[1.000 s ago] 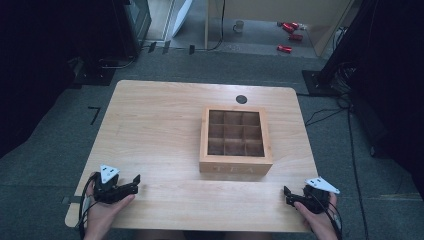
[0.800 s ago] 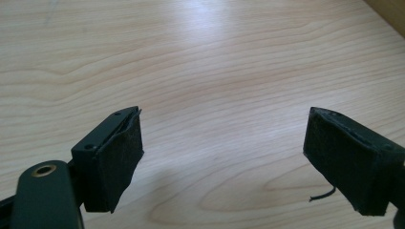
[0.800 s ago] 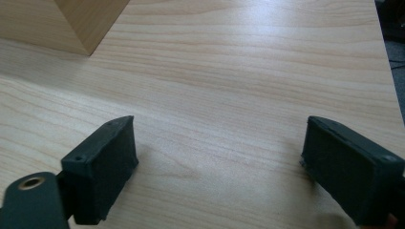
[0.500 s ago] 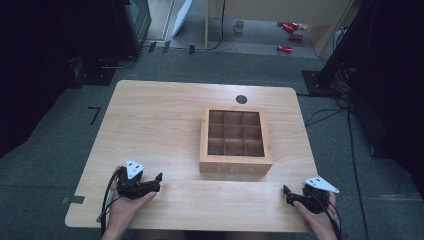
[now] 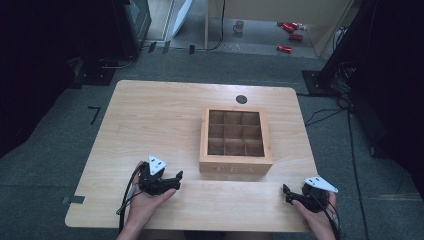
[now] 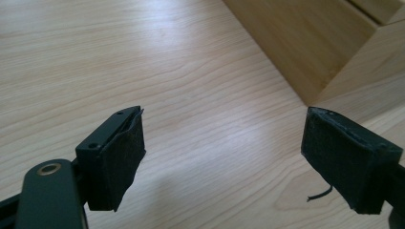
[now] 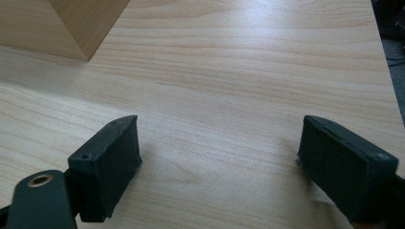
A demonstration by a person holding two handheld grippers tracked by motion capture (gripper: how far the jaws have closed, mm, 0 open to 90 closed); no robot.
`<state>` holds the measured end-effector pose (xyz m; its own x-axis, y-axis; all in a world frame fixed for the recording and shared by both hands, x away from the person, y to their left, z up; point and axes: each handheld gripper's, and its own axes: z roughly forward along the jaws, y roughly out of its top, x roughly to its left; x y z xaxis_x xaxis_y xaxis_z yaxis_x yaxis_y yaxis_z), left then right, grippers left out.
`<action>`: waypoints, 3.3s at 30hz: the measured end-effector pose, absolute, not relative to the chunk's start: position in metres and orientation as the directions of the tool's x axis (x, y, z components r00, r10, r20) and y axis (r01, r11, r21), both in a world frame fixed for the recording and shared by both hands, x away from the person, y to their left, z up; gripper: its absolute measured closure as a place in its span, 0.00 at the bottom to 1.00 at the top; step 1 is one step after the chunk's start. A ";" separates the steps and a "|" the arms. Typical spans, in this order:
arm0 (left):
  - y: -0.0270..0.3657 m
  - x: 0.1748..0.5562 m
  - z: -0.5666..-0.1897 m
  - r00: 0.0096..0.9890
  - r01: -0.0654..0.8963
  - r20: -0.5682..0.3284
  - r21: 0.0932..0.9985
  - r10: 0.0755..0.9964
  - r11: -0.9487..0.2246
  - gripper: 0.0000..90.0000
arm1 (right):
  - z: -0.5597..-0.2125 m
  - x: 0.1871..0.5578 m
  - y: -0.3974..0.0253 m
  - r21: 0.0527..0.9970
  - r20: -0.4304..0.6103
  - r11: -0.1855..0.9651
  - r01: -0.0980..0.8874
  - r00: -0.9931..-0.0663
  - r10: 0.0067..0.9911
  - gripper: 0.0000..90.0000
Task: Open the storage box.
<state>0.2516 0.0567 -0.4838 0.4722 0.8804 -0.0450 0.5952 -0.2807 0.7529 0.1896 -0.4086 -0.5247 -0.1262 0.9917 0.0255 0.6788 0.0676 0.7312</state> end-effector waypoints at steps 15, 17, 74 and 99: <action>0.018 0.254 -0.478 0.566 0.553 -0.055 0.765 0.823 -0.329 0.35 | -0.518 0.190 -0.399 0.760 0.031 0.069 0.646 -0.142 0.989 0.21; 0.014 0.253 -0.478 0.575 0.552 -0.060 0.764 0.816 -0.334 0.38 | -0.517 0.190 -0.397 0.764 0.037 0.068 0.641 -0.150 0.988 0.22; -0.003 0.265 -0.467 0.611 0.582 -0.174 0.760 0.772 -0.289 0.81 | -0.476 0.230 -0.345 0.826 0.116 0.134 0.548 -0.398 0.910 0.52; 0.004 0.265 -0.455 0.622 0.545 -0.160 0.791 0.766 -0.278 0.70 | -0.468 0.228 -0.347 0.856 0.181 0.049 0.515 -0.387 0.904 0.53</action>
<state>0.2646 0.0036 -0.4548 0.6222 0.7664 -0.1596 0.5449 -0.2777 0.7912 0.2276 -0.3469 -0.4681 -0.3867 0.9043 0.1808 0.5152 0.0493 0.8556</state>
